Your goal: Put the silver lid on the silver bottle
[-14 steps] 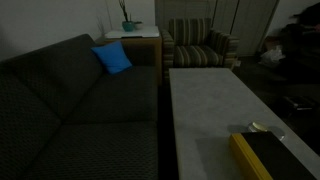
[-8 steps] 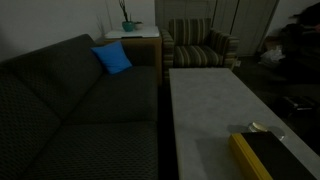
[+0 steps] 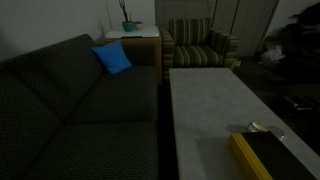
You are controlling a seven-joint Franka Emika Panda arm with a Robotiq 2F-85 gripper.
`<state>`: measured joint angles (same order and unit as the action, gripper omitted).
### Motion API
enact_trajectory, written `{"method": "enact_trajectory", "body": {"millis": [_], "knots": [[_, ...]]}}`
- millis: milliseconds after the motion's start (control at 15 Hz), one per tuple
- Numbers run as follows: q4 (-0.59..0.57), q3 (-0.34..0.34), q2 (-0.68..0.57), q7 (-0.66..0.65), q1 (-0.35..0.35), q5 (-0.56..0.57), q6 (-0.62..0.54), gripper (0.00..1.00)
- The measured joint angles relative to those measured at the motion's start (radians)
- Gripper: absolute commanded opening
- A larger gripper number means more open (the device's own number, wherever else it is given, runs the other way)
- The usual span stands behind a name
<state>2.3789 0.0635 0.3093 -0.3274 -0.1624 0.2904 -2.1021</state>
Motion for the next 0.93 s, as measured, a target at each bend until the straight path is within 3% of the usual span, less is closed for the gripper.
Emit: {"method": "enact_trajectory", "body": {"millis": [533,933], "knots": [[0.0,-0.003,-0.003,-0.004,0.001,0.01,-0.017,1.0],[0.004,-0.056,-0.128,-0.004,0.0,0.07,-0.21,1.0]]}}
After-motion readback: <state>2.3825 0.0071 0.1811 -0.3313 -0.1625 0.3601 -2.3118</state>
